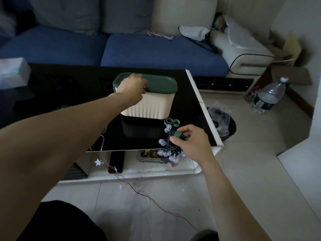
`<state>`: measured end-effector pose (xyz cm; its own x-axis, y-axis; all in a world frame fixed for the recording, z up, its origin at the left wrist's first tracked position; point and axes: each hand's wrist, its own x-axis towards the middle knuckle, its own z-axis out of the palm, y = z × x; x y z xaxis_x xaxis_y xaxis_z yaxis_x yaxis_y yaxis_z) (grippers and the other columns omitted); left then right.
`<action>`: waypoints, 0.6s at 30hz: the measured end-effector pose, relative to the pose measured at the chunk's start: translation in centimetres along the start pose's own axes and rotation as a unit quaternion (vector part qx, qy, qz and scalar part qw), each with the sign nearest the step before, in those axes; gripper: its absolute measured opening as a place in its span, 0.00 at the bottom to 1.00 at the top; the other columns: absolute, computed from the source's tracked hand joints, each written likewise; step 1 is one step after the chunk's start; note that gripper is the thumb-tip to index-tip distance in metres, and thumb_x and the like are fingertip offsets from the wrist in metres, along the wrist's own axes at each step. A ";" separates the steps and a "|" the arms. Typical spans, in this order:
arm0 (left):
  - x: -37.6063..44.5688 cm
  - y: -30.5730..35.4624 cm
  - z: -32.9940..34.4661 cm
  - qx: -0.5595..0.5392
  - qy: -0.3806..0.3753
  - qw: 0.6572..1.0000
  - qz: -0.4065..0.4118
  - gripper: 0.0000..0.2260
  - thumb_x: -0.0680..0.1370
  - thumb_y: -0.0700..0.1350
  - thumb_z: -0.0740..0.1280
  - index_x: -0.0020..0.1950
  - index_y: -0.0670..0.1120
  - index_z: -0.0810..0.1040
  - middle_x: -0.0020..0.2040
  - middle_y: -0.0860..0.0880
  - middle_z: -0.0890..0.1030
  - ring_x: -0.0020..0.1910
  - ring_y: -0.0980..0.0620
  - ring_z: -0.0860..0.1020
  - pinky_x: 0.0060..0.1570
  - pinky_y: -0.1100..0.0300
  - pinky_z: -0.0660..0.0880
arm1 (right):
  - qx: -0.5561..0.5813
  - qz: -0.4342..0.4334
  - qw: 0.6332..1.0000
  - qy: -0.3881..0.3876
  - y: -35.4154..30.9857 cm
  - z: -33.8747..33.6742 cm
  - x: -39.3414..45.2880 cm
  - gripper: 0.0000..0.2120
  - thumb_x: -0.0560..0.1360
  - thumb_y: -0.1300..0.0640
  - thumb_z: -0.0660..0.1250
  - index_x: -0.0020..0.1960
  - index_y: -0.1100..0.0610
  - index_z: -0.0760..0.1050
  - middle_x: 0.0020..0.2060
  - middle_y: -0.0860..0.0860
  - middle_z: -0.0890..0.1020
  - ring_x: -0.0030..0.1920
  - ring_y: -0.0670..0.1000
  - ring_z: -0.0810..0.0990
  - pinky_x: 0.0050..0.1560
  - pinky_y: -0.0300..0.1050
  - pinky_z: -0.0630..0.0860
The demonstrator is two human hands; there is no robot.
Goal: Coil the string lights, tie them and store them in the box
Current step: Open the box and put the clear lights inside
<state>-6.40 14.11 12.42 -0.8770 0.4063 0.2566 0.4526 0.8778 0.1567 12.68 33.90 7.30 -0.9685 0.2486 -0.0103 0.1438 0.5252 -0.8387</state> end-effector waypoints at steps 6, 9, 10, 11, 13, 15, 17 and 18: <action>-2.0 -0.8 1.1 -0.013 0.006 0.999 0.032 0.11 0.79 0.44 0.65 0.59 0.42 0.77 0.59 0.42 0.74 0.63 0.41 0.70 0.64 0.46 0.65 | 0.042 0.024 0.999 -0.007 0.3 0.2 0.9 0.18 0.73 0.52 0.76 0.60 0.54 0.77 0.46 0.49 0.82 0.47 0.47 0.82 0.48 0.39 0.80; -2.9 -1.6 1.2 -0.060 0.083 0.993 -0.053 0.17 0.77 0.52 0.66 0.60 0.43 0.75 0.61 0.41 0.72 0.65 0.40 0.68 0.66 0.45 0.62 | 0.085 0.060 0.994 -0.013 0.5 0.5 1.2 0.17 0.76 0.53 0.74 0.62 0.53 0.75 0.50 0.51 0.80 0.51 0.51 0.82 0.55 0.50 0.81; -2.8 -1.9 1.1 -0.077 0.107 0.984 -0.121 0.21 0.77 0.54 0.66 0.64 0.42 0.73 0.63 0.40 0.71 0.66 0.39 0.67 0.66 0.44 0.62 | 0.105 0.069 0.992 -0.012 0.5 0.6 1.2 0.15 0.76 0.53 0.73 0.61 0.52 0.75 0.51 0.51 0.81 0.51 0.51 0.83 0.56 0.51 0.81; -2.7 -2.3 1.0 -0.101 0.112 0.968 -0.201 0.25 0.77 0.55 0.66 0.67 0.41 0.69 0.66 0.40 0.69 0.68 0.39 0.66 0.66 0.43 0.63 | 0.120 0.074 0.990 -0.009 0.5 0.6 1.3 0.14 0.76 0.53 0.73 0.60 0.51 0.75 0.51 0.51 0.81 0.51 0.52 0.83 0.56 0.53 0.81; -2.5 -3.3 0.7 -0.163 0.075 0.921 -0.346 0.31 0.77 0.56 0.67 0.71 0.37 0.64 0.70 0.37 0.67 0.70 0.38 0.66 0.65 0.44 0.66 | 0.130 0.076 0.989 -0.005 0.5 0.7 1.3 0.14 0.76 0.53 0.73 0.59 0.51 0.75 0.50 0.51 0.82 0.50 0.52 0.83 0.57 0.55 0.81; -2.4 -4.3 0.8 -0.232 0.029 0.881 -0.411 0.31 0.77 0.56 0.70 0.69 0.34 0.69 0.67 0.36 0.73 0.65 0.38 0.73 0.59 0.49 0.72 | 0.128 0.076 0.989 -0.004 0.4 0.7 1.3 0.14 0.76 0.53 0.73 0.60 0.52 0.75 0.48 0.51 0.82 0.50 0.52 0.83 0.57 0.55 0.81; -2.5 -5.0 1.0 -0.269 0.028 0.865 -0.422 0.29 0.75 0.56 0.72 0.65 0.34 0.74 0.63 0.37 0.78 0.60 0.39 0.78 0.52 0.52 0.74 | 0.130 0.077 0.989 -0.007 0.4 0.8 1.3 0.14 0.76 0.54 0.73 0.60 0.52 0.75 0.48 0.51 0.82 0.50 0.52 0.84 0.57 0.55 0.81; -2.6 -5.1 1.1 -0.274 0.037 0.862 -0.424 0.29 0.75 0.55 0.73 0.64 0.34 0.75 0.62 0.38 0.79 0.60 0.39 0.78 0.51 0.53 0.74 | 0.130 0.077 0.988 -0.006 0.5 0.8 1.3 0.15 0.76 0.54 0.74 0.60 0.52 0.75 0.48 0.51 0.82 0.50 0.52 0.84 0.57 0.56 0.81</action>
<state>-6.58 8.83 9.88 -0.9269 -0.3571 -0.1157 -0.3202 0.5915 0.7400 11.28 33.81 6.46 -0.9415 0.2995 -0.1544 0.2348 0.2545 -0.9381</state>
